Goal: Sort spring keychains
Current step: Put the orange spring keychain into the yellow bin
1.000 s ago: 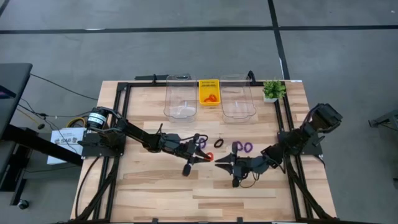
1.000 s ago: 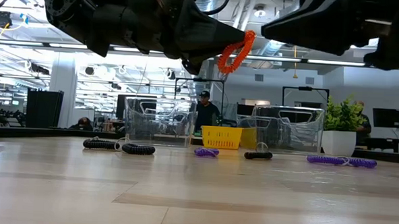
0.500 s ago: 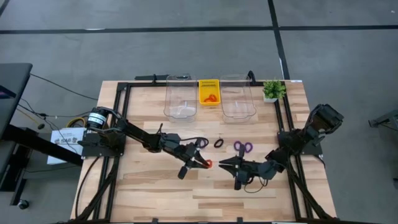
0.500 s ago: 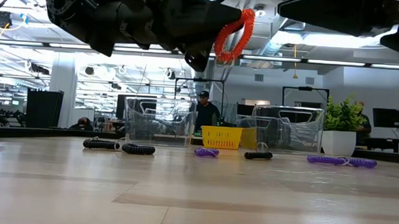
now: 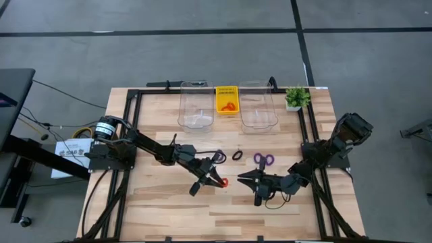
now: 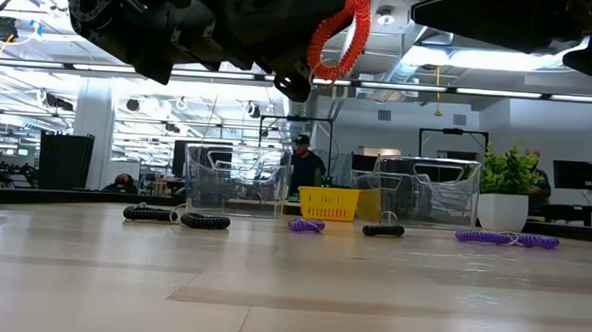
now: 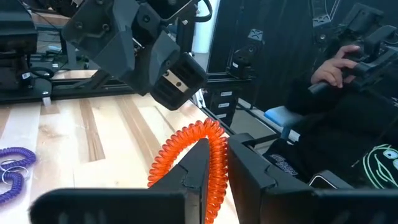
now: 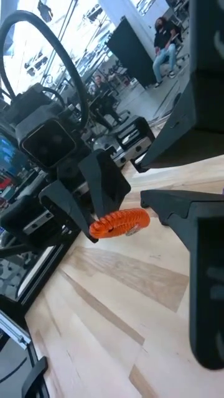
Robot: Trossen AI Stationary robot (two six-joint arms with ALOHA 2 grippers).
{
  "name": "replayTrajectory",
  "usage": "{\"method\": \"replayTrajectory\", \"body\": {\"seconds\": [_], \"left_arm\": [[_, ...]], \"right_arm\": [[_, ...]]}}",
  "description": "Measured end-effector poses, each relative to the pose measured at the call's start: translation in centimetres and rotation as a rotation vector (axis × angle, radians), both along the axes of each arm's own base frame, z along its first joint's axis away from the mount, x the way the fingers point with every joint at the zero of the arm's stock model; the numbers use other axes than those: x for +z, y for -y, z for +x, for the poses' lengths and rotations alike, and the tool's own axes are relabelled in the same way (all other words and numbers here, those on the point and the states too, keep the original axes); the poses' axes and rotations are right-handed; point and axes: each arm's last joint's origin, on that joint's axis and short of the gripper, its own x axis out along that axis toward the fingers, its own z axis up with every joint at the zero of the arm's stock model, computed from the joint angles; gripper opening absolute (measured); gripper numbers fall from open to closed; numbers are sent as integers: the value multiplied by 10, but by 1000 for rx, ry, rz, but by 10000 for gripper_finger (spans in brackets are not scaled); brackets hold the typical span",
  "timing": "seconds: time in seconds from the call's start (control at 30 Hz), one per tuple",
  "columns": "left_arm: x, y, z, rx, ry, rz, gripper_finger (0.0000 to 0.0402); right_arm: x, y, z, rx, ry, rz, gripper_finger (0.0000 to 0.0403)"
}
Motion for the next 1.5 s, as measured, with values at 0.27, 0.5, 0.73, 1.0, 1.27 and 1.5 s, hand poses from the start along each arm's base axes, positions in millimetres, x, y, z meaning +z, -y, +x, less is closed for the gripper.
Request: {"method": "replayTrajectory", "body": {"seconds": [0.27,0.5,0.73,1.0,1.27,1.5], "left_arm": [[1,-1,0,14,14,-2,49],[2,-1,1,16,16,-2,49],[2,-1,1,16,22,-3,49],[2,-1,1,16,23,-3,49],[2,-1,1,16,23,-3,49],[2,-1,1,16,23,-3,49]], "right_arm": [[-1,3,5,110,-10,80,59],[-1,11,11,109,-13,109,59],[-7,14,14,212,-85,160,59],[-6,23,21,201,-80,179,60],[3,24,30,186,-63,170,80],[6,22,36,245,-120,166,120]]}}
